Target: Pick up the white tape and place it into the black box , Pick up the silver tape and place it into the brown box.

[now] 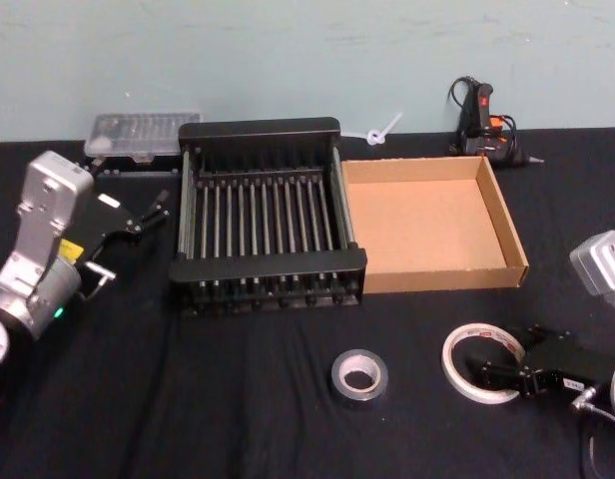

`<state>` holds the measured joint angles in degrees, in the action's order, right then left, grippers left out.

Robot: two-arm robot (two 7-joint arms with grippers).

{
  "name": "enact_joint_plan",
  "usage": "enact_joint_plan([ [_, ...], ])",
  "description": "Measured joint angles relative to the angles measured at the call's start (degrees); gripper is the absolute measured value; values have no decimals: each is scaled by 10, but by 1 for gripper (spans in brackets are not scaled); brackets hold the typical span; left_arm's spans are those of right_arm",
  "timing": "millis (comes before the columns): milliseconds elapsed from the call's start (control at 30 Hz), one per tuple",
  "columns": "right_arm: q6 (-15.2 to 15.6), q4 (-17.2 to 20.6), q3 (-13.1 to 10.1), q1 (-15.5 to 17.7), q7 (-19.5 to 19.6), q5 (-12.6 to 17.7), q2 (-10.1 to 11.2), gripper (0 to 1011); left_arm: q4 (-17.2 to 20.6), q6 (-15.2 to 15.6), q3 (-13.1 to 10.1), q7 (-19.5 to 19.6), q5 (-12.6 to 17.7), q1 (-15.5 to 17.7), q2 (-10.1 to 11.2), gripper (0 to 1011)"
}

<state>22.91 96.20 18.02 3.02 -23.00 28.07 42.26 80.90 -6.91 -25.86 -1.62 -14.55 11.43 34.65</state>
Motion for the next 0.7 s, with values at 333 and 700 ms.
enact_joint_plan([
  [333,0,0,0,0,0,0,0,523,0,0,0,0,0,0,0,1002],
  [700,0,0,0,0,-1,0,0,143,0,0,0,0,0,0,0,1001],
])
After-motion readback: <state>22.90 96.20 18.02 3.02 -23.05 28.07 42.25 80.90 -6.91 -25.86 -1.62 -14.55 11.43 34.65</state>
